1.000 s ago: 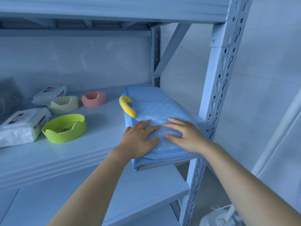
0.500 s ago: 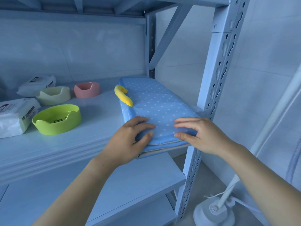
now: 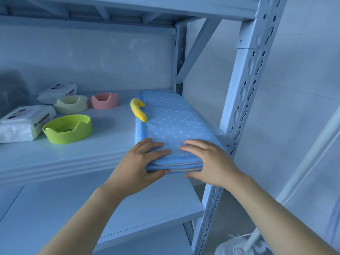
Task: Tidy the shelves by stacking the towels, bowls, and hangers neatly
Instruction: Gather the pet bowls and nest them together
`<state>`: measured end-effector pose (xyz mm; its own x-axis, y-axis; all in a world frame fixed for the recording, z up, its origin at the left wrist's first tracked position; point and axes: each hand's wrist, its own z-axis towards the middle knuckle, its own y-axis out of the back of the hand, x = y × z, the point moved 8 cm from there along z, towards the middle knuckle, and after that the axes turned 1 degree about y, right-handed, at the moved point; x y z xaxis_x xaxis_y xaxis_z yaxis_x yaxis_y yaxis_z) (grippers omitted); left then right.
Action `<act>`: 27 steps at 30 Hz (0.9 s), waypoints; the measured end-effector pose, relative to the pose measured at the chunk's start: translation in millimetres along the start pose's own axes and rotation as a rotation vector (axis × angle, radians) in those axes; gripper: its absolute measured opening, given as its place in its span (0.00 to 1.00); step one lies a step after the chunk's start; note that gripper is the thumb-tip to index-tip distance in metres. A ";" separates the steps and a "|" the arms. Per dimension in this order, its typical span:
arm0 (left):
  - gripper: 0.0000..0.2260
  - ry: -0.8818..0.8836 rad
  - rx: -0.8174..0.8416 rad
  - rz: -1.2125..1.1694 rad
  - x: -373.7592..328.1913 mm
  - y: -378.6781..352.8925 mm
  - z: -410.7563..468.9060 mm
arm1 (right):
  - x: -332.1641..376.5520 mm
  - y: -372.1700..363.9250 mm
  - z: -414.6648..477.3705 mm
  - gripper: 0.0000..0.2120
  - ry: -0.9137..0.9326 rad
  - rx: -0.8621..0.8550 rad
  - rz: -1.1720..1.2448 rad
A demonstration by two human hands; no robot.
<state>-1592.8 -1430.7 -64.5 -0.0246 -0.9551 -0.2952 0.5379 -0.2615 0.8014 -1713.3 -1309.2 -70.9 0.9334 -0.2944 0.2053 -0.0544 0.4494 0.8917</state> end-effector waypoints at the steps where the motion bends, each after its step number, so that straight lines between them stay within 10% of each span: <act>1: 0.23 0.018 -0.009 -0.013 -1.3 -3.0 -0.1 | -2.6 0.1 -0.4 0.31 0.018 -0.031 -0.024; 27: 0.24 0.228 -0.080 0.018 -52.4 -39.1 28.9 | -72.8 26.8 -3.7 0.35 0.021 0.066 0.318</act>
<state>-1636.9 -1374.4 -65.3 0.1716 -0.9011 -0.3983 0.6021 -0.2241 0.7663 -1781.4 -1272.6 -63.4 0.8730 -0.1306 0.4698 -0.3662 0.4606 0.8085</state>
